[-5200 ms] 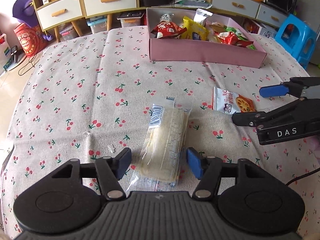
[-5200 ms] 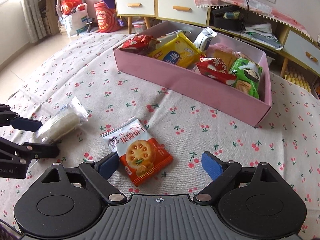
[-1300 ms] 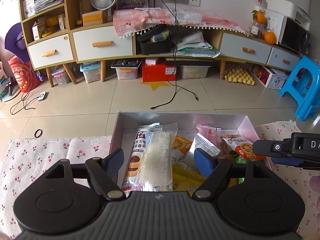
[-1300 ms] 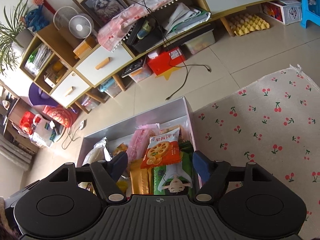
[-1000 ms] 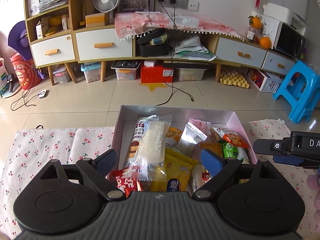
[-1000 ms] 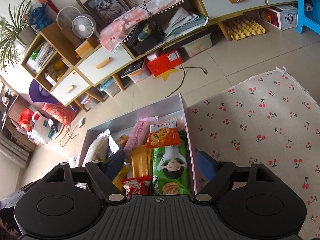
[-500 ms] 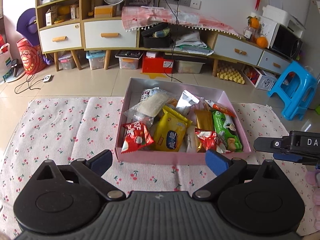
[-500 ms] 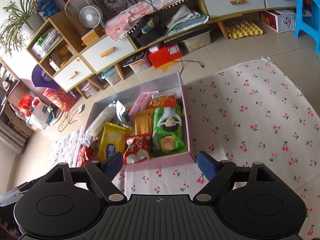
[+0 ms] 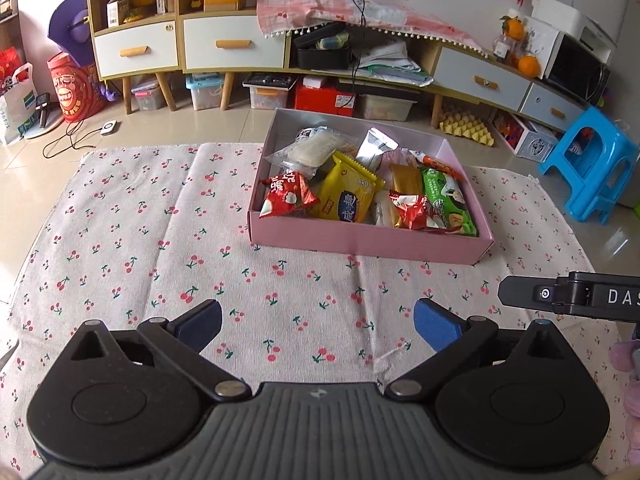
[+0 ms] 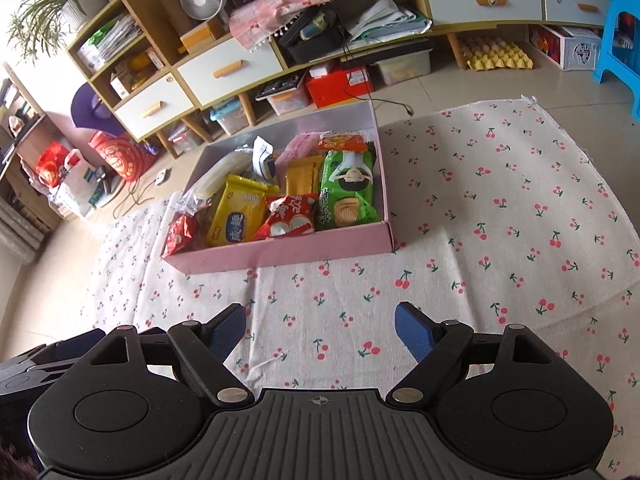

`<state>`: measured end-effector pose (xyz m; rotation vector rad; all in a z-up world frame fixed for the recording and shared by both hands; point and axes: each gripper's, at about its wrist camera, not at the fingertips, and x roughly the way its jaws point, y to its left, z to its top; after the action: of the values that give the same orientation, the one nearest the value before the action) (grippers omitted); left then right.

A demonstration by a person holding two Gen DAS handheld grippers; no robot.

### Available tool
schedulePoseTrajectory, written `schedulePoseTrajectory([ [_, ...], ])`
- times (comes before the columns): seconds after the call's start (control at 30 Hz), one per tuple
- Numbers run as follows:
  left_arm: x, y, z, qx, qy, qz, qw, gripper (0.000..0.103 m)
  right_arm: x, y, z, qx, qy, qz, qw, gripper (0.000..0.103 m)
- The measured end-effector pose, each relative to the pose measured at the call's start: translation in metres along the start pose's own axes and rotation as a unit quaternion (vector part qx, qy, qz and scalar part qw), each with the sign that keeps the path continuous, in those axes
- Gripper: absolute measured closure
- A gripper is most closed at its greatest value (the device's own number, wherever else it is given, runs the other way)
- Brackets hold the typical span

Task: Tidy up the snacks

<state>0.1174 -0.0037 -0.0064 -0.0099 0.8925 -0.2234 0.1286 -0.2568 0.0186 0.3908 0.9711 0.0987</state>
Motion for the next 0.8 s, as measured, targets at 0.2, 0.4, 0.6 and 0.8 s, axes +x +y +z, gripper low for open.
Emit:
schedulePoseTrajectory([
  [0.2,-0.014,0.005,-0.018,-0.007,0.004,0.009,0.9999,0.001,-0.011,0.011,-0.019,-0.026,-0.001,-0.009,1.0,0.014],
  [0.4,-0.023,0.009,-0.029,-0.022,0.005,0.036,0.9991,0.0,-0.018,0.015,-0.035,-0.051,-0.001,-0.033,0.998,0.014],
  [0.6,-0.032,0.0,-0.033,0.002,0.003,0.08,0.9968,0.0,-0.015,0.017,-0.045,-0.052,0.028,-0.044,0.997,0.014],
  [0.8,-0.037,-0.007,-0.036,0.01,0.012,0.085,0.9963,0.0,-0.019,0.027,-0.047,-0.082,0.008,-0.066,0.994,0.014],
])
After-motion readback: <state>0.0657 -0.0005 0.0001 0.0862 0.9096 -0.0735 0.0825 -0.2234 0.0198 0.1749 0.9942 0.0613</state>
